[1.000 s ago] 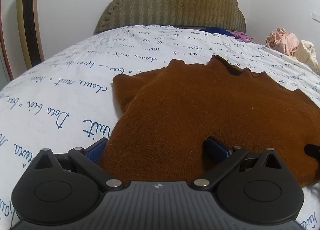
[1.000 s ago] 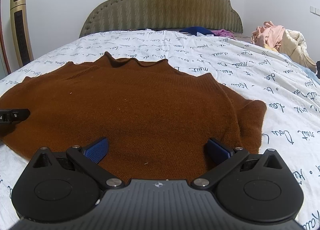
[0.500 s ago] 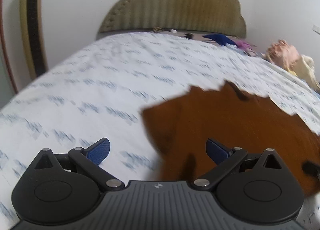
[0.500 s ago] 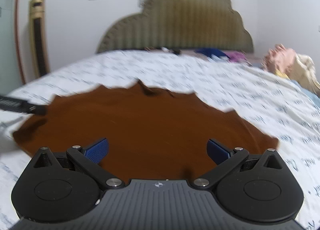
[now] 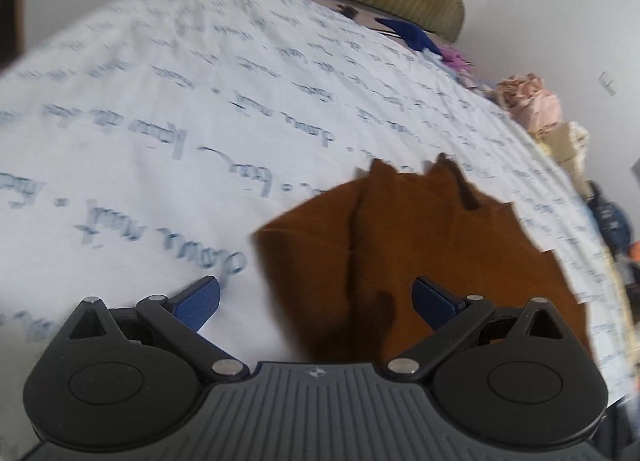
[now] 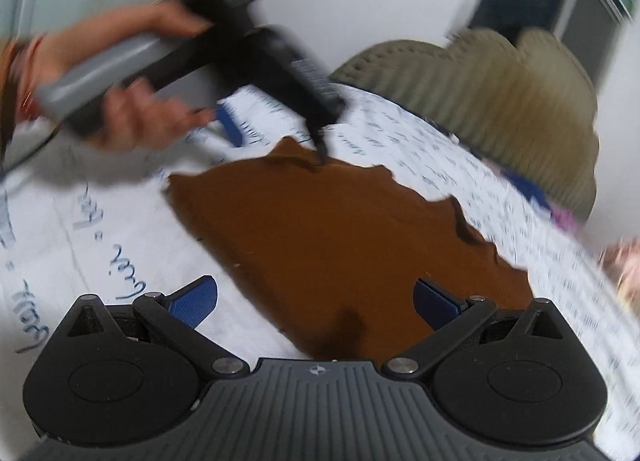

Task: Fold small clothes
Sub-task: 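Grasp the folded sweater edge with the left tool while the right tool grasps beside it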

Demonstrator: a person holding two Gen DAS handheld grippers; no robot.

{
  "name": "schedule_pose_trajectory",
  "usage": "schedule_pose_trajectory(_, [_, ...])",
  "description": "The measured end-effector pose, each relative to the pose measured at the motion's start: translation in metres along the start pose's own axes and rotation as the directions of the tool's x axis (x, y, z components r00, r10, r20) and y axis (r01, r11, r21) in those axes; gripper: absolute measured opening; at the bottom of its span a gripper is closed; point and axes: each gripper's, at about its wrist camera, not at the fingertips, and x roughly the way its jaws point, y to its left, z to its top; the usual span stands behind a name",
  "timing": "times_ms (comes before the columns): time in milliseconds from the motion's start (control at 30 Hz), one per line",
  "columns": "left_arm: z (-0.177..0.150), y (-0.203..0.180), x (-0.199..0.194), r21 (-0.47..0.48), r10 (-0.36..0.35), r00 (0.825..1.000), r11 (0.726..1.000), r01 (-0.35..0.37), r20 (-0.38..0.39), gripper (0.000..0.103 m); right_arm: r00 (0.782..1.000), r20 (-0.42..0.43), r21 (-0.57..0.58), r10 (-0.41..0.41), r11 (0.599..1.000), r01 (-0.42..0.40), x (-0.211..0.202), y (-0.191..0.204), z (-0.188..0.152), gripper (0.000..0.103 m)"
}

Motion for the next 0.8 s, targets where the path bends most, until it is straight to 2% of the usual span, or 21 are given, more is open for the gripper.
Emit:
schedule_pose_trajectory(100, [0.012,0.007,0.015,-0.081,-0.134,0.990,0.988,0.131,-0.036,0.103,0.999,-0.002,-0.060,-0.048,0.997,0.048,0.015,0.018,0.007,0.099])
schedule_pose_trajectory(167, [0.019,0.009,0.027,-0.137,-0.188,0.981,0.974,0.179,-0.055,0.103,0.994,0.019,-0.107,-0.107,0.988,0.109,0.025,0.028,0.011,0.099])
schedule_pose_trajectory(200, [0.023,0.008,0.033,-0.150,-0.194,0.979,0.972,0.183,-0.061,0.102,0.990,0.033,-0.126,-0.134,0.982,0.137,0.029,0.031,0.014,0.098])
schedule_pose_trajectory(300, [0.035,-0.001,0.048,-0.145,-0.185,0.981,0.974,0.174,-0.064,0.102,0.981,0.056,-0.166,-0.188,0.967,0.195,0.042,0.040,0.023,0.081])
schedule_pose_trajectory(333, [0.038,-0.004,0.052,-0.142,-0.178,0.982,0.976,0.168,-0.063,0.101,0.979,0.059,-0.168,-0.194,0.965,0.201,0.046,0.042,0.025,0.072])
schedule_pose_trajectory(367, [0.042,-0.007,0.057,-0.138,-0.170,0.983,0.977,0.160,-0.063,0.095,0.979,0.059,-0.170,-0.197,0.964,0.205,0.050,0.042,0.027,0.062])
schedule_pose_trajectory(400, [0.045,-0.010,0.061,-0.125,-0.154,0.986,0.982,0.144,-0.070,0.077,0.979,0.056,-0.174,-0.196,0.963,0.203,0.053,0.043,0.027,0.055])
schedule_pose_trajectory(433, [0.048,-0.014,0.066,-0.109,-0.129,0.988,0.987,0.119,-0.086,0.067,0.981,0.051,-0.181,-0.190,0.964,0.196,0.054,0.043,0.027,0.040])
schedule_pose_trajectory(467, [0.050,-0.018,0.070,-0.087,-0.093,0.991,0.993,0.084,-0.099,0.051,0.983,0.045,-0.181,-0.180,0.966,0.185,0.056,0.043,0.028,0.027])
schedule_pose_trajectory(500, [0.052,-0.022,0.072,-0.058,-0.060,0.993,0.997,0.054,-0.105,0.040,0.984,0.040,-0.179,-0.174,0.968,0.179,0.056,0.045,0.027,0.022])
schedule_pose_trajectory(533, [0.053,-0.026,0.073,-0.027,-0.038,0.993,0.999,0.036,-0.112,0.034,0.985,0.039,-0.178,-0.171,0.968,0.175,0.059,0.046,0.029,0.015])
schedule_pose_trajectory(567, [0.053,-0.030,0.074,-0.008,-0.024,0.993,1.000,0.024,-0.118,0.023,0.985,0.039,-0.180,-0.170,0.968,0.174,0.058,0.046,0.028,0.014])
schedule_pose_trajectory(600, [0.053,-0.033,0.074,0.002,-0.014,0.993,1.000,0.014,-0.121,0.018,0.985,0.044,-0.187,-0.168,0.967,0.173,0.056,0.047,0.027,0.013])
schedule_pose_trajectory(700, [0.050,-0.047,0.066,0.058,0.043,0.995,0.998,-0.039,-0.086,0.016,0.987,0.066,-0.157,-0.149,0.975,0.158,0.048,0.044,0.024,0.011])
schedule_pose_trajectory(800, [0.046,-0.068,0.057,0.136,0.124,0.991,0.984,-0.118,-0.043,0.016,0.988,0.083,-0.101,-0.128,0.986,0.136,0.036,0.031,0.024,0.010])
